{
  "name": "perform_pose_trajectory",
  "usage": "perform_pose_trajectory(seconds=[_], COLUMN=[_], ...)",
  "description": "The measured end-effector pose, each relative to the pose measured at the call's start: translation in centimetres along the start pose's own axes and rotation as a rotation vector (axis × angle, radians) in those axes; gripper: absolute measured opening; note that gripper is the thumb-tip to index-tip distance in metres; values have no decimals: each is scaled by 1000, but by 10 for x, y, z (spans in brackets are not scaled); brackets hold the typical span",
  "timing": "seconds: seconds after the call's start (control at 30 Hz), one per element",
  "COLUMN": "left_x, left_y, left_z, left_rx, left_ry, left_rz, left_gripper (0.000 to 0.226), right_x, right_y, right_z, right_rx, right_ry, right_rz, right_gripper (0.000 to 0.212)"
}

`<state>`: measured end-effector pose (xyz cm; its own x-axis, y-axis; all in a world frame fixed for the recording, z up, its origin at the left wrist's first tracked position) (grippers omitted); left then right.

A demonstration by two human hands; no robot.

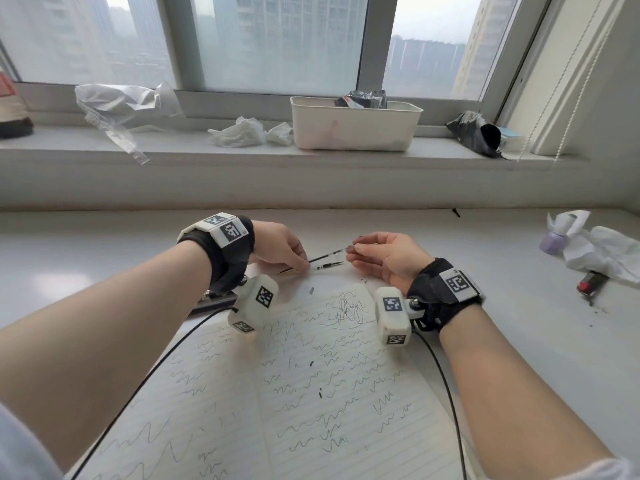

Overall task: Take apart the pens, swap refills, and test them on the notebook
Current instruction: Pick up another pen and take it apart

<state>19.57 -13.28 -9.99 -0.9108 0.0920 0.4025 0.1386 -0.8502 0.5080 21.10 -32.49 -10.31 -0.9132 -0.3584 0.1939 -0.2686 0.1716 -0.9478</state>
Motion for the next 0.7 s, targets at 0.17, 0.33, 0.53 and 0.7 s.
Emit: perform_pose_trajectory(seconds=[0.17,0.33,0.53,0.7], left_x=[0,-1,-1,-2], left_y=[-3,-3,-6,-2], left_z=[-3,-3,-2,1], left_rx=[58,77,83,25], left_ry=[-20,-19,3,65], left_rz=[0,4,-2,-10], left_gripper=[18,17,18,15], right_x=[0,0,-1,-4], right_y=[0,1,4,2], right_z=[-5,-7,-8,-1], right_rx=[-47,-34,62,207], right_ry=[-13,-11,16,89], right_rz=[-1,-3,-32,-36], right_gripper=[8,12,12,17])
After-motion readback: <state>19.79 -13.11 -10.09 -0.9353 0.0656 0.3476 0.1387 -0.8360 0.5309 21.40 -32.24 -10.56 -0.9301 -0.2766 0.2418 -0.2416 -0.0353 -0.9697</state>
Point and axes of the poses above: each hand's wrist, its own x-axis away from the middle knuckle, its own z-axis out of the back of the hand, y = z × x, the point moved 10 cm from there along -x, towards the middle knuckle, and after that the axes turned 1 degree about z, right-handed, at the moved point
